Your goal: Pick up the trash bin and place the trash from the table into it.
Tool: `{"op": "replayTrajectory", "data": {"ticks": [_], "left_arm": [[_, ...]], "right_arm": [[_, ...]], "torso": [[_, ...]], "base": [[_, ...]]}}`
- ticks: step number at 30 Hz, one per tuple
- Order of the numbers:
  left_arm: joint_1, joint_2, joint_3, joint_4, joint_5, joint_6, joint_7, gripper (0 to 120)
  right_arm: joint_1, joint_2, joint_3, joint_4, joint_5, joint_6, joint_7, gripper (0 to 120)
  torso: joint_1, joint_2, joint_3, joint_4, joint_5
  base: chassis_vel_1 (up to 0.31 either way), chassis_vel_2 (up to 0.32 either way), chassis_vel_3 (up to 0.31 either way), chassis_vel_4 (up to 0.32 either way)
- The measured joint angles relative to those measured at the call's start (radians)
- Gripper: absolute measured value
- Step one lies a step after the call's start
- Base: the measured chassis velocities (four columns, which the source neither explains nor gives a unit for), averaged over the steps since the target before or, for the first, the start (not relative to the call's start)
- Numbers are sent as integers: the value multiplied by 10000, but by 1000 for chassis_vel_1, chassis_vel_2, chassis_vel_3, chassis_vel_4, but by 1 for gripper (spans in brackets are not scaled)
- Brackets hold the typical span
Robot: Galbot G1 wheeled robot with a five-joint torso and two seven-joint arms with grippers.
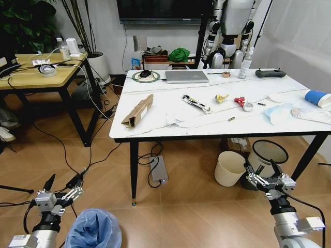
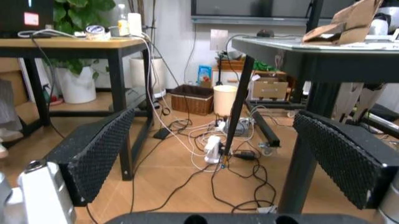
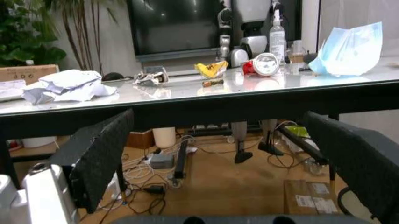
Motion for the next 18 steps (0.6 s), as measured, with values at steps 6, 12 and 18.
{"op": "replayTrajectory", "data": {"ticks": [6,12,18], "left_arm": [[-11,-113,-121,-2,28,10,-3,100],[20,-217,-113,111,74,-14,45,100],[-76,-238,-99,248,74,-36,121,100]], "right_arm": [[216,-3,-269,-330,-89,3,-5,100],[322,22,-495,-497,-254,-25,11,100],[243,10,-460,-594,-333,-26,26,100]], "torso": [[-121,-270,-150,1,2],[-228,-535,-309,2,0],[-341,-801,-465,1,1]], "base": [[0,0,0,0],[0,0,0,0],[0,0,0,0]]}}
